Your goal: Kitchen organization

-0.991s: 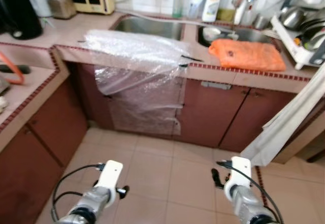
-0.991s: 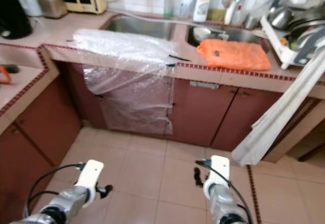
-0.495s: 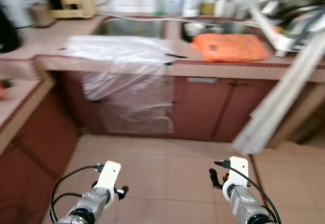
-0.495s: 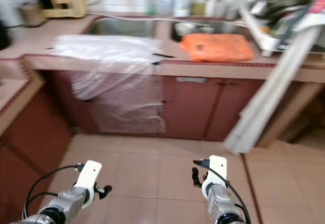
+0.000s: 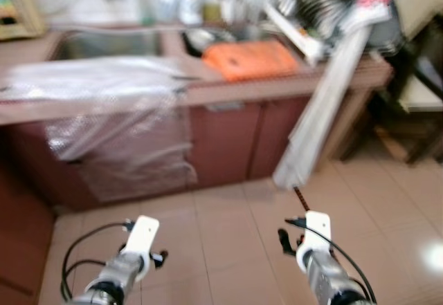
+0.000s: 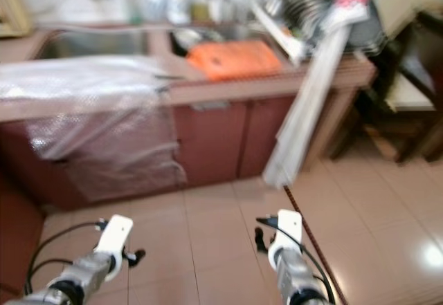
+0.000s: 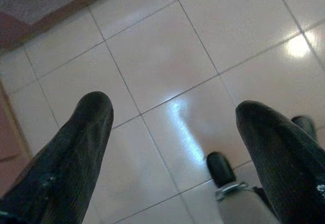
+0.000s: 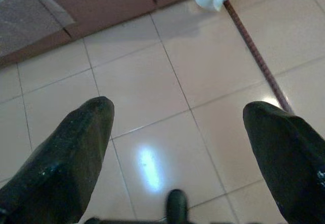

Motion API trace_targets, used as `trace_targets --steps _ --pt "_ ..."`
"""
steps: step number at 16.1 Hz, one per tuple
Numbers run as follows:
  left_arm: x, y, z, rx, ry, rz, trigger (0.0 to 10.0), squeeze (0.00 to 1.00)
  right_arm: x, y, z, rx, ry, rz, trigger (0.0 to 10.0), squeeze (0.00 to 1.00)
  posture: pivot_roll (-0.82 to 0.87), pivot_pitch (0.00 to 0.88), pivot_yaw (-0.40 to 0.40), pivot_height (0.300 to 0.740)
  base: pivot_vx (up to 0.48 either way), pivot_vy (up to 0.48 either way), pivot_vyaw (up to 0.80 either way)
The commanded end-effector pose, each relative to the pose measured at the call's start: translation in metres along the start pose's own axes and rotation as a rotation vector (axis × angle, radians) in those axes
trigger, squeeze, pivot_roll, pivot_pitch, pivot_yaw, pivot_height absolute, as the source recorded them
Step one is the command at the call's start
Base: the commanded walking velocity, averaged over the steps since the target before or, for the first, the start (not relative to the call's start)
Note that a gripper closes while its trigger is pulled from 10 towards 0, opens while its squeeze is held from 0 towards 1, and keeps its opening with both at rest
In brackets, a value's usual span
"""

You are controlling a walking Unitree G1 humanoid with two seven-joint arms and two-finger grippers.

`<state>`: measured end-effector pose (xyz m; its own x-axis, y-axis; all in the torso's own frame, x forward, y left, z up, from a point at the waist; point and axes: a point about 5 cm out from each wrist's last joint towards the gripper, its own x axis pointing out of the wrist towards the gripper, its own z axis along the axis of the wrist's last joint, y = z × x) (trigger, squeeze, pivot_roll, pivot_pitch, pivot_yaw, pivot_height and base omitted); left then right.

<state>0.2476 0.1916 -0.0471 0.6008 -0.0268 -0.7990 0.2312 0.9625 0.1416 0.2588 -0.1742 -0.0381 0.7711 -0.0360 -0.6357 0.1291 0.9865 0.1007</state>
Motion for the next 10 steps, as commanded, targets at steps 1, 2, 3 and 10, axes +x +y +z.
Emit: trace_targets --steps 1,2,3,10 --pt "0.001 -0.007 0.003 0.010 -0.005 -0.014 10.0 0.00 -0.001 -0.010 -0.001 0.001 0.010 -0.027 10.0 0.00 -0.05 0.025 0.004 0.740 0.000 0.000 -0.76" --pt "0.001 -0.007 0.004 0.021 -0.004 -0.012 10.0 0.00 -0.001 -0.010 -0.001 0.001 0.011 -0.028 10.0 0.00 -0.05 0.025 0.004 0.740 0.000 0.000 -0.76" --pt "0.001 -0.007 0.005 0.035 -0.006 -0.014 10.0 0.00 -0.001 -0.010 -0.002 0.002 0.011 -0.028 10.0 0.00 -0.05 0.025 0.004 0.740 0.000 0.000 -0.76" --pt "0.002 -0.005 0.017 0.073 -0.031 -0.011 10.0 0.00 -0.002 -0.011 -0.003 0.016 0.009 -0.035 10.0 0.00 -0.06 0.033 0.005 0.740 0.000 0.000 -0.61"
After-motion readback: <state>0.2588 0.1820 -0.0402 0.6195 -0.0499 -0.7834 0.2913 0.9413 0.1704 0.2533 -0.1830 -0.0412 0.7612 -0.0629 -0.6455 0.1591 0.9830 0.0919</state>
